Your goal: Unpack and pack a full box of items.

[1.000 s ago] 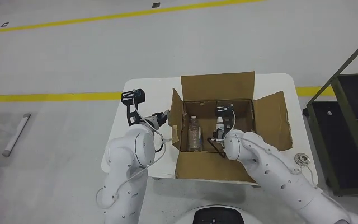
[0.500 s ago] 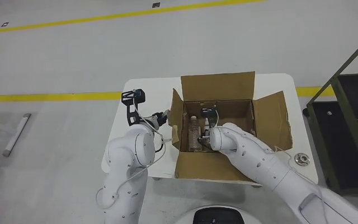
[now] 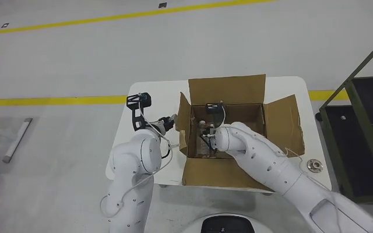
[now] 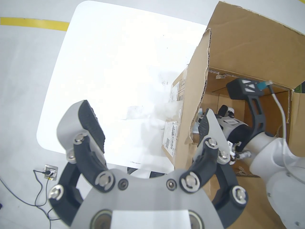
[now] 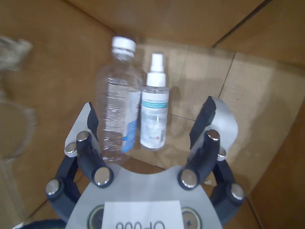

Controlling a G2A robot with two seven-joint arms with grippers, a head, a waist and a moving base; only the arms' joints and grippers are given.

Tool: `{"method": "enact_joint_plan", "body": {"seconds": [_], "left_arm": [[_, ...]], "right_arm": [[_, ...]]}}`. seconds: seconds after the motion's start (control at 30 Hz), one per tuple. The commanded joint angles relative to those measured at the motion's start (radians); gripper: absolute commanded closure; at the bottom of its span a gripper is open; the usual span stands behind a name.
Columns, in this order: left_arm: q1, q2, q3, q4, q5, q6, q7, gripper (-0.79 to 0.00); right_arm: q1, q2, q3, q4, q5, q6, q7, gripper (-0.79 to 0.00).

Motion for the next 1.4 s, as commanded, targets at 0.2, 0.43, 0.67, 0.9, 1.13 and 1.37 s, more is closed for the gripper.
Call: {"method": "enact_joint_plan", "body": {"seconds": [0.2, 0.43, 0.67, 0.9, 1.13, 1.37], "left_arm": [[0.0, 0.0, 0.0, 0.0, 0.0, 0.0, 0.0, -0.785], [0.0, 0.0, 0.0, 0.0, 0.0, 0.0, 0.0, -0.785], [0.0, 0.0, 0.0, 0.0, 0.0, 0.0, 0.0, -0.785], [0.0, 0.0, 0.0, 0.0, 0.0, 0.0, 0.0, -0.785], [0.0, 0.0, 0.0, 0.0, 0.0, 0.0, 0.0, -0.785], [0.0, 0.0, 0.0, 0.0, 0.0, 0.0, 0.0, -0.785]], "right_arm": [[-0.257, 0.108, 0.292, -0.493, -0.187, 0.008, 0.154, -0.197], [-0.456, 0.159, 0.577, -0.827, -0.323, -0.059, 0.147, 0.0], [-0.632, 0.192, 0.883, -1.051, -0.515, -0.084, 0.302, 0.0], [-0.811, 0.203, 1.136, -1.116, -0.592, -0.16, 0.487, 0.0], [-0.956, 0.21, 1.155, -1.041, -0.668, -0.387, 0.677, 0.0], [-0.934, 0.204, 1.016, -0.868, -0.608, -0.435, 0.625, 0.0]]}}
